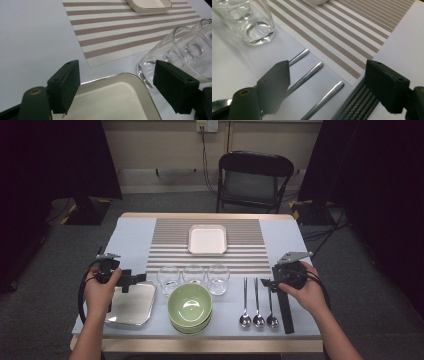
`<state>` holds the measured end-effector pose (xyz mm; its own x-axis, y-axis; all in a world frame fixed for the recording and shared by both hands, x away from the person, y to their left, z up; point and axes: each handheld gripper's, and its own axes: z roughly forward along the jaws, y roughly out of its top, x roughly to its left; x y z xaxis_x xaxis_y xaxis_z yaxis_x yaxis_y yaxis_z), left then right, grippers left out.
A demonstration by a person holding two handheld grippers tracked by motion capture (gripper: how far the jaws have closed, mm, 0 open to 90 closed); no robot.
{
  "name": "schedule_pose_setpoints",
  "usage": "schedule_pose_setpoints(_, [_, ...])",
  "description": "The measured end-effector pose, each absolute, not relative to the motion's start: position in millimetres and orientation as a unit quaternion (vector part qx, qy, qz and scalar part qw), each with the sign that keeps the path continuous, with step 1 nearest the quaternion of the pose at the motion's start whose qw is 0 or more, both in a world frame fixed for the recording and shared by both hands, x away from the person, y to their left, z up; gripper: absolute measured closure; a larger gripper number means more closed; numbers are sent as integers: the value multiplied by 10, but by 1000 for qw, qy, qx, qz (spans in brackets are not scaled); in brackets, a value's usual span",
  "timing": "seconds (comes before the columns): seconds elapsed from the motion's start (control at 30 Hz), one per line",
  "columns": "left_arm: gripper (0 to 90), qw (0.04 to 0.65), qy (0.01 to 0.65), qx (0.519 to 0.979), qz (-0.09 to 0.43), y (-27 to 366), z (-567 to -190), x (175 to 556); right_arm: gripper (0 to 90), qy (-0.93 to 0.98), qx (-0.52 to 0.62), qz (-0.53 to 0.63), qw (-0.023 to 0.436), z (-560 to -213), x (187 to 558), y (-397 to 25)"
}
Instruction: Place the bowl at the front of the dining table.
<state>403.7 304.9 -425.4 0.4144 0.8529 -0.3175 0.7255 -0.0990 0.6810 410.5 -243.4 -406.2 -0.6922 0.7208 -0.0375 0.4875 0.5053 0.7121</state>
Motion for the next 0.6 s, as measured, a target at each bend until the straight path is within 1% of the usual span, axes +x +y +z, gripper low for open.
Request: schedule_pose_setpoints(0.6, [220,403,538,736,81,3086,-4272,4004,205,862,325,357,158,-3916,4114,-2101])
